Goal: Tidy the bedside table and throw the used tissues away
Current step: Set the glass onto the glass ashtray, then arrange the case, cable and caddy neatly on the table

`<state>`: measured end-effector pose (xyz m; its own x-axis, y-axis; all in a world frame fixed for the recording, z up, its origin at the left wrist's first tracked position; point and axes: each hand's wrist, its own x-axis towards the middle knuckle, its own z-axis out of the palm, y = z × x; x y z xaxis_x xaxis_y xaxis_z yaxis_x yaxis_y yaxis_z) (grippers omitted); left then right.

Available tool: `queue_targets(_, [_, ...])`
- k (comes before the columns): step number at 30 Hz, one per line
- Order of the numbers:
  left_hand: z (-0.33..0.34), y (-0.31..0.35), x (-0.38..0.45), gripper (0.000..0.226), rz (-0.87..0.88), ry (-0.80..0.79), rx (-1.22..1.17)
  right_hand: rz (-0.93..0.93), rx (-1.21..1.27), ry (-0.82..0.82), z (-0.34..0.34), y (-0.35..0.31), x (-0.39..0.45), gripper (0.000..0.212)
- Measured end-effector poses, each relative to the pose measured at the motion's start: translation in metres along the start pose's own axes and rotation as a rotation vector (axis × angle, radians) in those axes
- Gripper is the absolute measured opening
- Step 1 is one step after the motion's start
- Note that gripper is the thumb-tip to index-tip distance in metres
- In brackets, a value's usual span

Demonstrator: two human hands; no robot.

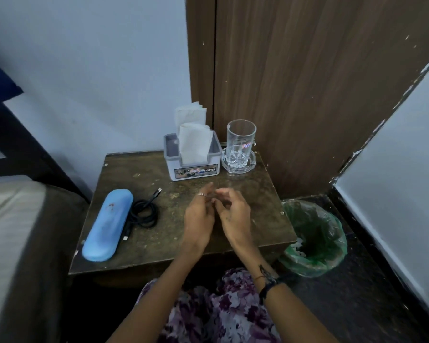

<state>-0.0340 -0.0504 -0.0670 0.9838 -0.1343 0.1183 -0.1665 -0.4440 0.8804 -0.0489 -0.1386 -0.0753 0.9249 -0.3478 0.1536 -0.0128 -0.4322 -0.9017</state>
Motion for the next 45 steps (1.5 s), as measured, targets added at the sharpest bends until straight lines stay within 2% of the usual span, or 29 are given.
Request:
queue_targets(6, [-0.07,-0.013,-0.029,0.041,0.015,0.157,0.14,-0.102,-0.03,-0.163,0.05,-0.038,-0.016,0.014])
queue_targets(11, [-0.111,-0.04,-0.031,0.029,0.12,0.2,0.62,-0.13,-0.157,-0.305,0.083,-0.052,-0.018,0.022])
queue_targets(14, [-0.125,-0.053,-0.03,0.03,0.065,0.191,0.874,-0.129,-0.317,-0.411,0.097,-0.052,-0.02,0.037])
queue_targets(17, [-0.126,-0.06,-0.027,0.025,0.072,0.196,0.986,-0.219,-0.55,-0.405,0.105,-0.048,-0.021,0.039])
queue_targets(20, [-0.126,-0.068,-0.022,0.021,0.104,0.22,1.003,-0.289,-0.582,-0.393,0.106,-0.045,-0.019,0.034])
queue_targets(27, [-0.111,-0.071,0.001,0.018,0.124,0.208,0.838,-0.346,-0.489,-0.384,0.093,-0.038,0.012,0.022])
queue_targets(30, [-0.105,-0.062,0.011,0.026,-0.004,0.182,0.574,-0.402,-0.518,-0.359,0.094,-0.043,0.031,0.021])
queue_targets(33, [-0.097,-0.057,0.023,0.038,-0.162,0.269,0.232,-0.466,-0.572,-0.356,0.103,-0.05,0.048,0.021])
queue_targets(36, [-0.091,-0.058,0.036,0.038,-0.237,0.322,0.007,-0.55,-0.651,-0.362,0.115,-0.055,0.057,0.019])
queue_targets(41, [-0.086,-0.051,0.055,0.047,-0.383,0.356,-0.22,-0.555,-0.793,-0.329,0.132,-0.055,0.068,0.022])
queue_targets(45, [-0.081,-0.049,0.061,0.047,-0.378,0.323,-0.303,-0.497,-0.834,-0.312,0.138,-0.053,0.075,0.02])
